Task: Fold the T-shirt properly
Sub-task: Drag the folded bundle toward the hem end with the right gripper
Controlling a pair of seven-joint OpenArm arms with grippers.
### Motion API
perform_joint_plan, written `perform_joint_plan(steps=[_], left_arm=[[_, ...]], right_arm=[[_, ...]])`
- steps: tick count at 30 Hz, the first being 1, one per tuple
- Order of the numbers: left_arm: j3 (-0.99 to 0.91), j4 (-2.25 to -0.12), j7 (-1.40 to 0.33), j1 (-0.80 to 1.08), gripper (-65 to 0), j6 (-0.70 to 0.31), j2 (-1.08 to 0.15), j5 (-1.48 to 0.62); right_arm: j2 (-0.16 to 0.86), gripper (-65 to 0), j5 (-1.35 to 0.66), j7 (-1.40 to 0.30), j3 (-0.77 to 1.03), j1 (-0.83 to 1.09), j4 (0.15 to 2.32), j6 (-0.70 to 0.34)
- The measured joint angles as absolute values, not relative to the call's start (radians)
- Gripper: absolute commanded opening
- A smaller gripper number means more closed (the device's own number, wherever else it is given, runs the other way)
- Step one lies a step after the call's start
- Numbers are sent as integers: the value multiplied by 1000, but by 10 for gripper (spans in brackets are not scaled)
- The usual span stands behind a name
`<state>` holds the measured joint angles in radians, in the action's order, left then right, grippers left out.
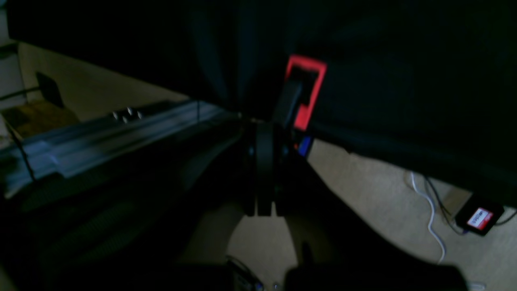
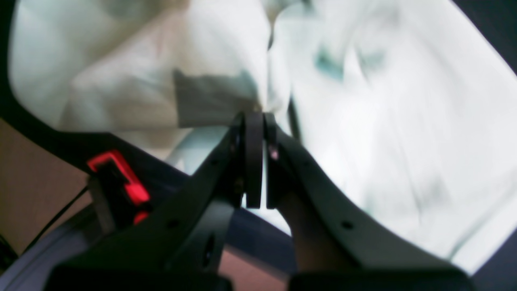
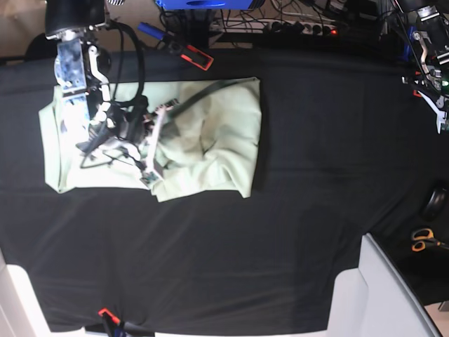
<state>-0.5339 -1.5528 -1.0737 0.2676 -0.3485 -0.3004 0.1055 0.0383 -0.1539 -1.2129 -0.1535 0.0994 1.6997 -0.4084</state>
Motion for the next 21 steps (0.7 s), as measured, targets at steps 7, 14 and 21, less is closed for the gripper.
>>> perform_joint_plan(steps=[7, 14, 21], left_arm=[[-534, -1553, -1073, 267, -650, -348, -299, 105], [-534, -1553, -1076, 253, -650, -348, -299, 107], [-534, -1553, -1073, 247, -650, -348, -300, 105]], right_arm=[[14, -647, -160, -1229, -91, 177, 1739, -392], [-47, -647, -158, -1229, -90, 268, 1738, -392], [-50, -647, -157, -1221, -84, 278, 1738, -391]])
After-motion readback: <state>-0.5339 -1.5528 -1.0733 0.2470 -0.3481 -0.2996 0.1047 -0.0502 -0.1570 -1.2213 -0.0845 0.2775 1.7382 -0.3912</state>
